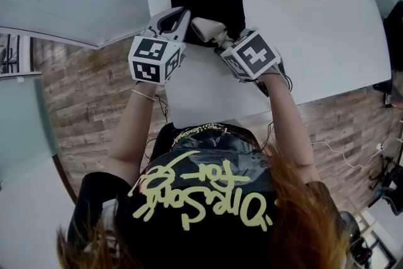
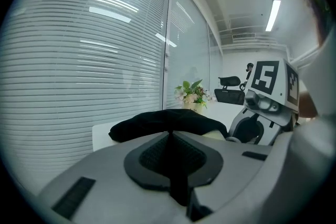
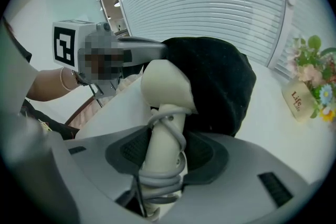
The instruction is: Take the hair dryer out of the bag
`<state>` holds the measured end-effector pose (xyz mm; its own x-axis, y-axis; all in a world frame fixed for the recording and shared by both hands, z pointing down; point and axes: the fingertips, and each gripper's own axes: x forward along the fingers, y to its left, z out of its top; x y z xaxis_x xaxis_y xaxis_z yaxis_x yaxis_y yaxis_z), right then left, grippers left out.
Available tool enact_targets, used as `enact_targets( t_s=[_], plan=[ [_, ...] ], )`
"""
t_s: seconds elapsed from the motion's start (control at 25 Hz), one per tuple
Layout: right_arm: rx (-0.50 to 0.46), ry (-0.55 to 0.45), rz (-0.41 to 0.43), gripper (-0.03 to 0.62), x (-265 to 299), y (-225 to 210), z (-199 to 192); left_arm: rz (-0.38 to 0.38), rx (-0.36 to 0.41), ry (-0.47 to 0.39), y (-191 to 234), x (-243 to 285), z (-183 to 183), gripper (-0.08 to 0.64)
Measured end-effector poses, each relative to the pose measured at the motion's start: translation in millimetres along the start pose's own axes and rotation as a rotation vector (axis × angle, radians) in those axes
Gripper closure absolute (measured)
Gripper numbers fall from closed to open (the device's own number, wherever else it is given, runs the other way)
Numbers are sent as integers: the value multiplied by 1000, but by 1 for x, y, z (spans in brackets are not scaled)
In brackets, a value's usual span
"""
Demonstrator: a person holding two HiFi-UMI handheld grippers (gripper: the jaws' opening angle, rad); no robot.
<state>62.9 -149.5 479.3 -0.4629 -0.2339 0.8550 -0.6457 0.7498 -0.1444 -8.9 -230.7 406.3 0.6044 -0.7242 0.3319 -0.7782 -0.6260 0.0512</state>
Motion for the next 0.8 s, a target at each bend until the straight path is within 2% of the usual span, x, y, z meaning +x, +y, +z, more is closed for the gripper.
enact_targets(
  t_s=[0.44,0.8],
  plan=[
    [-72,22,32,403,-5,13,-32,20,4,12,-9,-1,-7,548],
    [-138,17,62,403,-21,38,-43,35,2,17,-13,-1,-9,548]
  ],
)
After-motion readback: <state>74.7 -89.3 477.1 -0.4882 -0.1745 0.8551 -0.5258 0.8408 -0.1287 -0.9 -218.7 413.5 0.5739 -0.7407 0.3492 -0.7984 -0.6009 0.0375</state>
